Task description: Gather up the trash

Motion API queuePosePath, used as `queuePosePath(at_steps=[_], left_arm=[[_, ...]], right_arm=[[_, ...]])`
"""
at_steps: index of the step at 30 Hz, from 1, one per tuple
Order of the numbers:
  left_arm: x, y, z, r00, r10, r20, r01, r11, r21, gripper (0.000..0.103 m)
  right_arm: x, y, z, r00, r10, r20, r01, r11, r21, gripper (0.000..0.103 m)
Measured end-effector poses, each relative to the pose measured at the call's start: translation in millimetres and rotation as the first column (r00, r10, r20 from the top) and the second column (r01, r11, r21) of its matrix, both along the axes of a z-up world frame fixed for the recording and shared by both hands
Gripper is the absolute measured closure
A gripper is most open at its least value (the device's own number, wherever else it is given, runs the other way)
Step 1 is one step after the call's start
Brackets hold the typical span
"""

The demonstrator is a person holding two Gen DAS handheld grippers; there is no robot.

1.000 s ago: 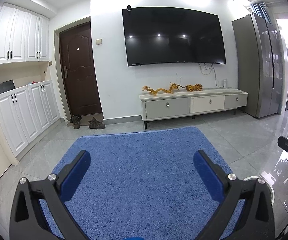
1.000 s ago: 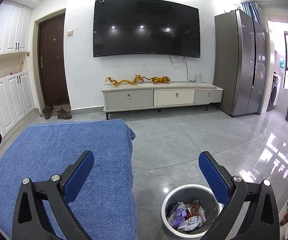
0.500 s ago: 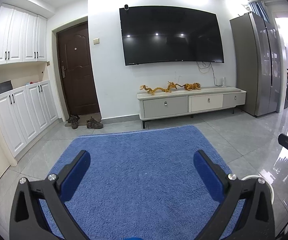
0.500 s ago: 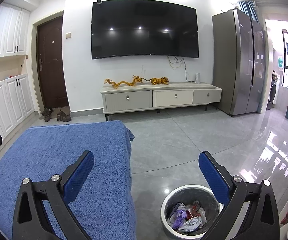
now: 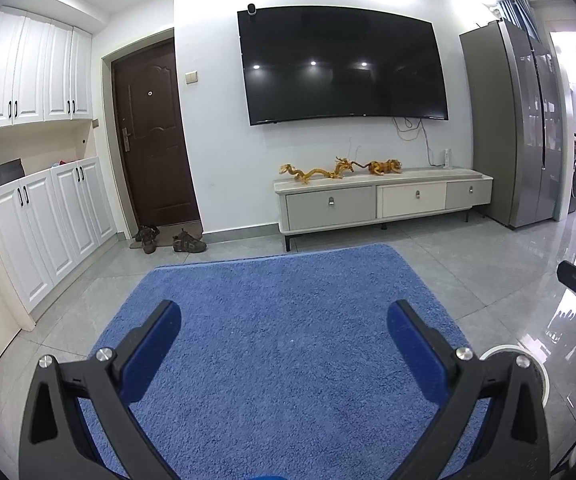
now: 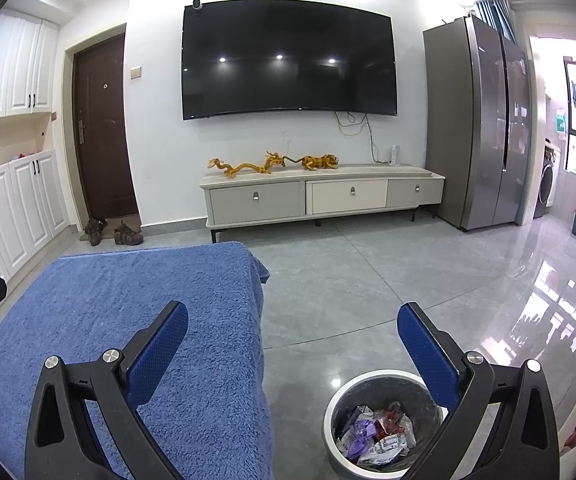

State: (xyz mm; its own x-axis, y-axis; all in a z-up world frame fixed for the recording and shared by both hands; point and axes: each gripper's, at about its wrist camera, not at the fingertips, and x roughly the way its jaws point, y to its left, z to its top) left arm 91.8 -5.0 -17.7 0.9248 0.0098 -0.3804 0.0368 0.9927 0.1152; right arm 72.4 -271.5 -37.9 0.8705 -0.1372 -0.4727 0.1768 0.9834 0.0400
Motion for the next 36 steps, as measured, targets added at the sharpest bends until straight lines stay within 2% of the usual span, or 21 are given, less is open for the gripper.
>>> queuePosePath(at_steps=[17,25,36], left_arm=[[1,-7,-1,1.000,-0.019,-0.011,0.019,1.000,0.000,0.000],[-1,2,3,1.000,-0.019,-0.010,0.018,0.999,-0.026,0.000],[-18,13,14,0.999,-0.027,0.028,0.028,0.998,-0.060,0.000]], right_arm=[[1,-10,-5,1.000,-0.026,0.004,0.026,1.000,0.002,0.000],[-4,-6,2,0.999,-0.032,0.020,0.032,0.999,-0.014,0.000],[-17,3,14,0.999,-0.020,0.037,0.021,0.999,-0.039,0.000]])
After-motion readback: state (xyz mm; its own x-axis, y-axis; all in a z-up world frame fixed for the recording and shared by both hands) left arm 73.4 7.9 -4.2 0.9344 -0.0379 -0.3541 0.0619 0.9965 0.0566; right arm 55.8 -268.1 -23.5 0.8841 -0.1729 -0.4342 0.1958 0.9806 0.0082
